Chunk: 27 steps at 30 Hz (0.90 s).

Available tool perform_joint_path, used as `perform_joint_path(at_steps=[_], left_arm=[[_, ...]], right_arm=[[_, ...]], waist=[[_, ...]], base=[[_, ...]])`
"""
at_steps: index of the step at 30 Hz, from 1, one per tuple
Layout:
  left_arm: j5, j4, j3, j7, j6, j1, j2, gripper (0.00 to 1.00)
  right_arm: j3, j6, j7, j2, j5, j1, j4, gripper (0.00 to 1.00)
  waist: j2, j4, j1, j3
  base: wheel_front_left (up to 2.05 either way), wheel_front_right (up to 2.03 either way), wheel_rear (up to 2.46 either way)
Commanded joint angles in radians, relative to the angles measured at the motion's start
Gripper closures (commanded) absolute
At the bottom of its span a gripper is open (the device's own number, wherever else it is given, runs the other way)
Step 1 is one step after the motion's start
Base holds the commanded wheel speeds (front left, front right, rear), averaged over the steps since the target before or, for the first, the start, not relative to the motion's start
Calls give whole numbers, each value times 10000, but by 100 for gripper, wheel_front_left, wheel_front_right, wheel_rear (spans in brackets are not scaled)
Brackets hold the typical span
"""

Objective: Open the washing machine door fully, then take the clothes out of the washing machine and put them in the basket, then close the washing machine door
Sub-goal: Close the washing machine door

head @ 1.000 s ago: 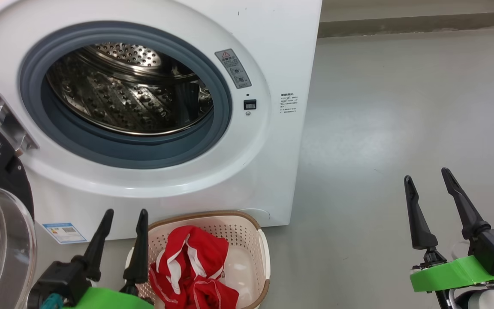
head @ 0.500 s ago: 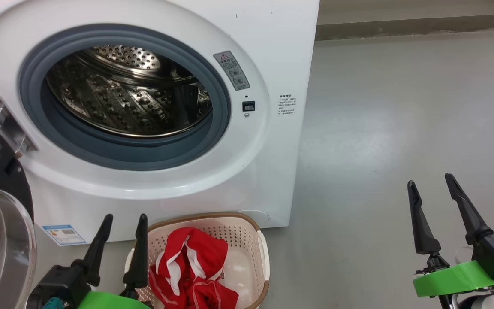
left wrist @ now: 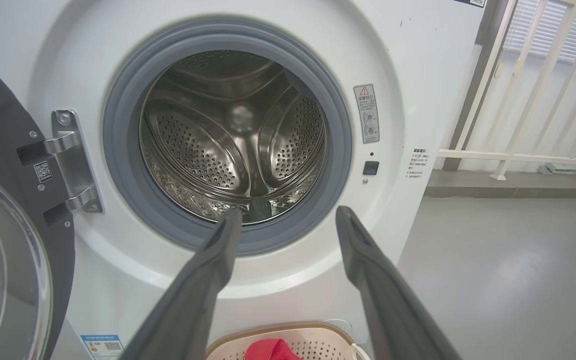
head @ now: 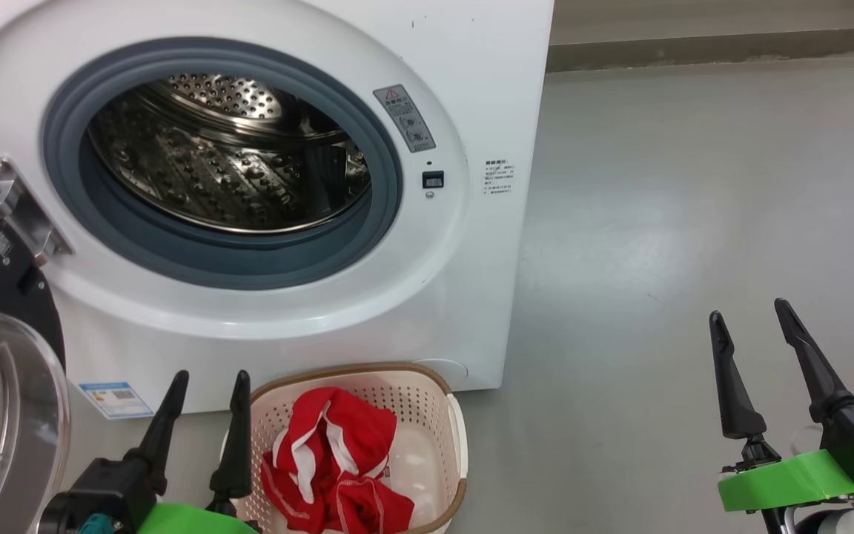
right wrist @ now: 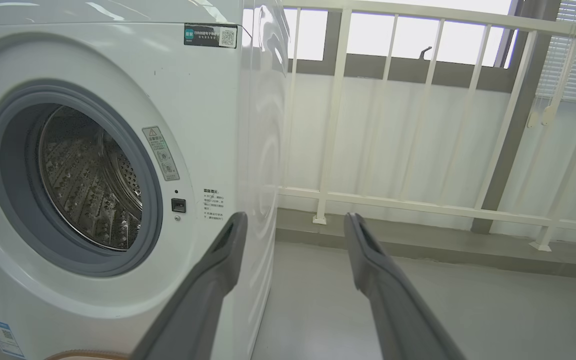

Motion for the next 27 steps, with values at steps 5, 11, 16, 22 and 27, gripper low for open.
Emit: perform_joint_path(at_steps=[5, 11, 16, 22, 27], left_arm=[[29, -294, 279, -14, 100, -206, 184, 0], [-73, -401, 210, -116, -6, -239, 201, 0], [52, -424, 165, -116, 93, -250, 295, 0], [72, -407, 138, -169, 191, -240, 299, 0], [-31, -385, 138, -149, 240, -181, 269, 0]], right_arm=[[153, 48, -51, -100, -57, -91, -262, 0], [188, 48, -51, -100, 6, -90, -216, 0], [219, 48, -51, -100, 10, -127, -185, 0], [224, 48, -51, -100, 15, -116, -164, 0], [264, 48, -51, -100, 23, -71, -168, 0]], waist=[[0, 55, 0, -2], [0, 106, 0, 18], [0, 127, 0, 36], [0, 163, 0, 0], [0, 229, 0, -55]], base=[[-147, 147, 0], [-162, 162, 0], [-89, 89, 0], [-18, 18, 0], [0, 0, 0]])
